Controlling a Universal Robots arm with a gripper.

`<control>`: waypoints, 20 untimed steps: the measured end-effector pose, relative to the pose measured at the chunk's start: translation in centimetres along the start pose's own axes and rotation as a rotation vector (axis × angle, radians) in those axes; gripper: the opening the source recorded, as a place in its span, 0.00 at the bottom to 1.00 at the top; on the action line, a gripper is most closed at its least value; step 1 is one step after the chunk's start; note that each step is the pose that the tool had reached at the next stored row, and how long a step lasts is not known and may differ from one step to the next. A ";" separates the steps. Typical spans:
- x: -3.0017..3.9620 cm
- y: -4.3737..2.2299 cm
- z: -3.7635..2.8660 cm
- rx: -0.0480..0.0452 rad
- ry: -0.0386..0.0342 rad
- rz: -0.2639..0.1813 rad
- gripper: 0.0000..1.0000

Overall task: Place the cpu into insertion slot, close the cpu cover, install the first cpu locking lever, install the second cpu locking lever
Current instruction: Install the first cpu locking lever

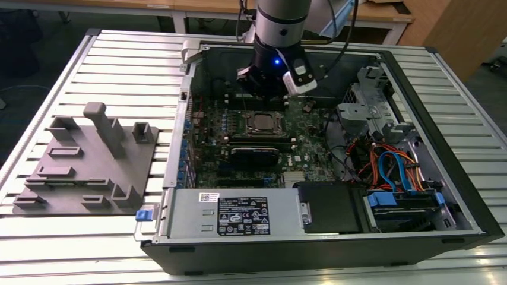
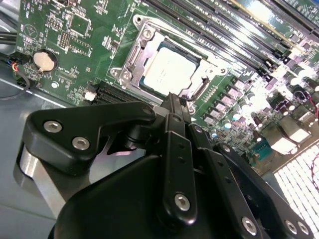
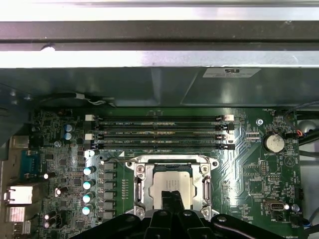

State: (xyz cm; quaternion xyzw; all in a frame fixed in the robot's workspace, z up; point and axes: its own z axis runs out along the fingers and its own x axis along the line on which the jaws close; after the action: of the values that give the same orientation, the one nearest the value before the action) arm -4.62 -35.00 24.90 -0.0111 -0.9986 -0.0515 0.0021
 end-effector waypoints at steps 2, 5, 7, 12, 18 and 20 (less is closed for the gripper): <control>0.02 0.00 -0.01 0.0002 0.0001 0.000 0.10; 0.02 0.00 -0.01 0.0002 0.0001 0.000 0.10; 0.02 0.00 -0.01 0.0002 0.0001 0.000 0.10; 0.03 0.00 -0.01 0.0002 0.0001 0.000 0.10; 0.09 0.00 -0.01 0.0002 0.0001 0.000 0.10; 0.13 0.00 -0.01 0.0003 0.0001 0.000 0.10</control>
State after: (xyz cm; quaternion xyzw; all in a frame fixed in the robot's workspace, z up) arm -4.75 -35.00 24.91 -0.0111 -0.9986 -0.0514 0.0022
